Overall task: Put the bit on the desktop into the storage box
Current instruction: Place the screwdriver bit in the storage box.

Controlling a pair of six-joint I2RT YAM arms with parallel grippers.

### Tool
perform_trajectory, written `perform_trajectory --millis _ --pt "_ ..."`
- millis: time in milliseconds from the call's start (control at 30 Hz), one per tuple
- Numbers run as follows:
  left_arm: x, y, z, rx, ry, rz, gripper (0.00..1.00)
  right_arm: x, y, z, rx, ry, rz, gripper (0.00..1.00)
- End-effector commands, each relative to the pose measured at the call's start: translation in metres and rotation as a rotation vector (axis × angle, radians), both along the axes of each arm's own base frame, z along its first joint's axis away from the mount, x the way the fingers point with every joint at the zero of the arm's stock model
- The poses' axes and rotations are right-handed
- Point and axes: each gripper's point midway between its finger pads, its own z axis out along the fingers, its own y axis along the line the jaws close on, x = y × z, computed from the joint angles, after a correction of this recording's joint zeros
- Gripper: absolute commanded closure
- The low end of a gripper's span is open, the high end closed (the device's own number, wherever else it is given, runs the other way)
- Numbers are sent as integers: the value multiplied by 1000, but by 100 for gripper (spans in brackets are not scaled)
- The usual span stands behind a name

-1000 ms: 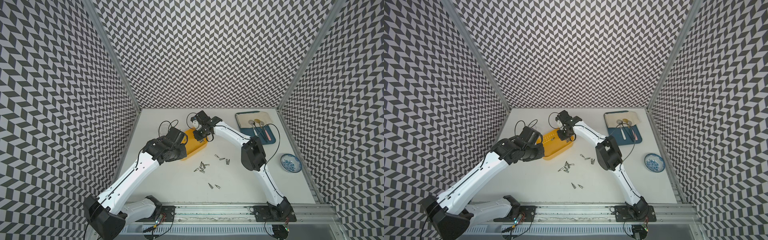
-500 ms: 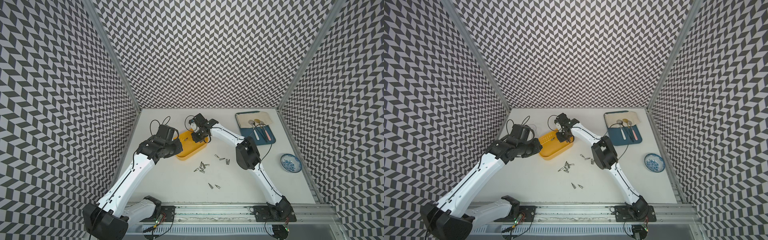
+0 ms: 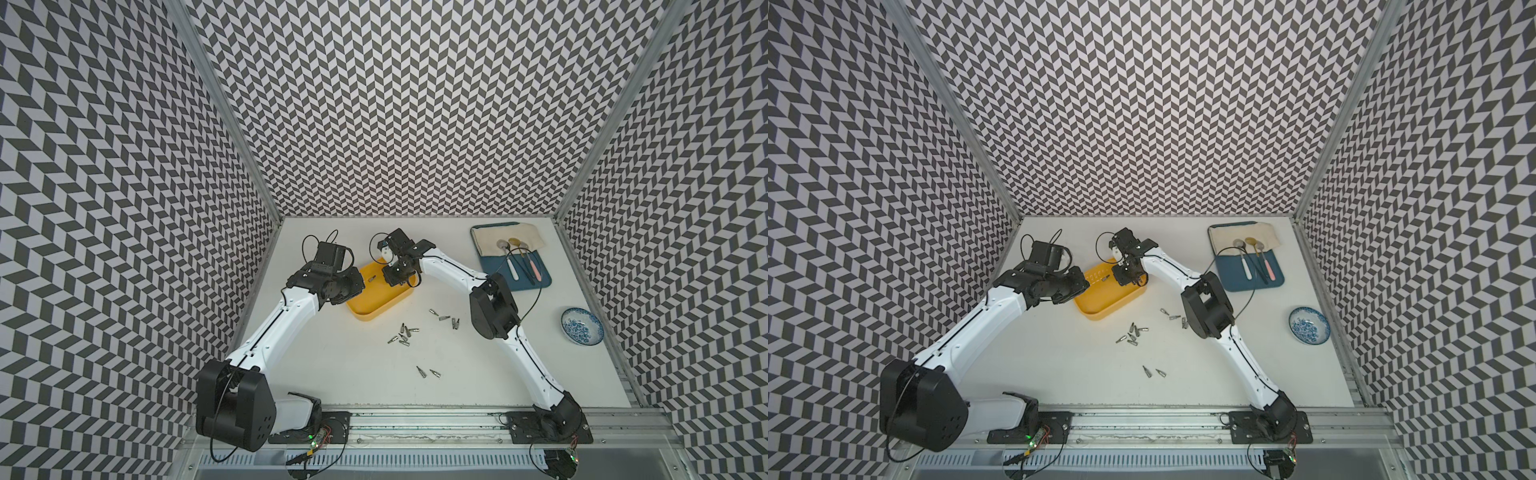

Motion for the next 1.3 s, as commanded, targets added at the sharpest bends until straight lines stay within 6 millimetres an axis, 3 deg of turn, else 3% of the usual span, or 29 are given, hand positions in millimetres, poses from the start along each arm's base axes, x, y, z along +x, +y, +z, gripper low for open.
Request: perform_trajectory --millis 0,267,400,500,700,800,900,1133,1267 --pt "11 -1 9 -5 -56 -14 100 9 7 -1 7 -47 4 90" --pt "14 -1 -14 -2 -19 -17 100 10 7 4 7 -54 -2 77" --pt "16 -2 -20 8 -10 -24 100 11 8 15 26 -67 -7 73" --pt "17 -2 -28 17 5 -28 100 14 13 44 83 -98 -25 69" --pt "16 -1 -36 16 17 -26 100 22 3 128 184 -194 -102 67" --pt "20 -2 -37 28 21 -34 100 24 -18 150 182 -213 -151 66" --pt "26 -2 -43 47 40 -44 100 24 -51 156 139 -203 -225 65" --pt "39 -8 -62 57 68 -77 100 -7 -133 134 39 -134 -352 64" --pt "49 -13 -70 65 80 -100 100 -24 -167 115 1 -87 -401 62"
